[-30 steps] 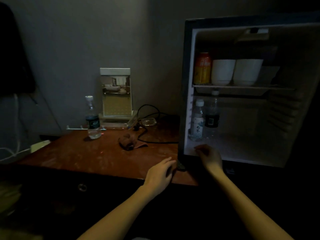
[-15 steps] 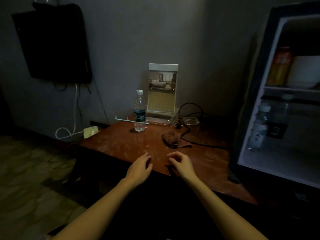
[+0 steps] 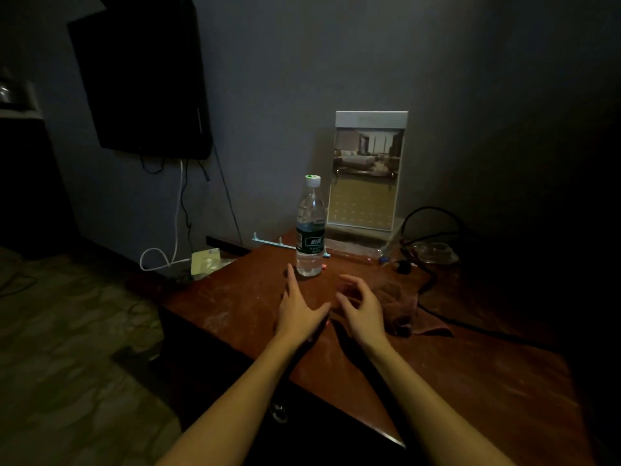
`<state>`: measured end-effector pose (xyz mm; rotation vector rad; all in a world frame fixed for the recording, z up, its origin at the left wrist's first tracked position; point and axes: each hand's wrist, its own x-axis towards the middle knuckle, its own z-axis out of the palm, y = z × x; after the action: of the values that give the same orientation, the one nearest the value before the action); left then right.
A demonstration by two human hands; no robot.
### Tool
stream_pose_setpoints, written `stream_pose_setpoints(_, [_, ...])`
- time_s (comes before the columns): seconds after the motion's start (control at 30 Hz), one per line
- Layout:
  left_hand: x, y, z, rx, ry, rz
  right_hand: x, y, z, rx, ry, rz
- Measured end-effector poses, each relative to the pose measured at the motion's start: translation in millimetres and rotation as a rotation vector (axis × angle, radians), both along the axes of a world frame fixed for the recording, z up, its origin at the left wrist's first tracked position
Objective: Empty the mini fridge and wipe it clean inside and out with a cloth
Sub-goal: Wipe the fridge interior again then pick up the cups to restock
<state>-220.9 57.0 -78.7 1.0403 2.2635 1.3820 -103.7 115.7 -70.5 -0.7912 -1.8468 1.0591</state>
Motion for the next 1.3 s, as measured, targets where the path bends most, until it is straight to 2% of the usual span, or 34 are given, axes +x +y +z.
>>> stream_pose_setpoints(0.1, [-12, 29, 6, 0.198, -0.113, 0.097, -16, 17, -2, -0.05, 0.143, -0.036])
stream_pose_setpoints(0.23, [-29, 68, 8, 0.383, -0.248, 0.109, -28, 30, -9, -0.065, 0.212, -0.071])
stream_pose_setpoints(0.4, [-59, 114, -5, 0.449, -0.38, 0.072, -29, 34, -12, -0.056, 0.23, -0.102])
stream_pose_setpoints(0.57, [-50, 105, 11, 0.465, -0.384, 0.121, -30, 32, -10, -0.055, 0.265, -0.11])
stream_pose_setpoints(0.93, [-33, 88, 8, 0.545, -0.351, -0.05, -31, 30, -6, -0.092, 0.315, -0.074])
stream_pose_setpoints(1.3, [4, 54, 5, 0.485, -0.152, -0.202, -30, 24, 4, -0.239, 0.467, 0.095])
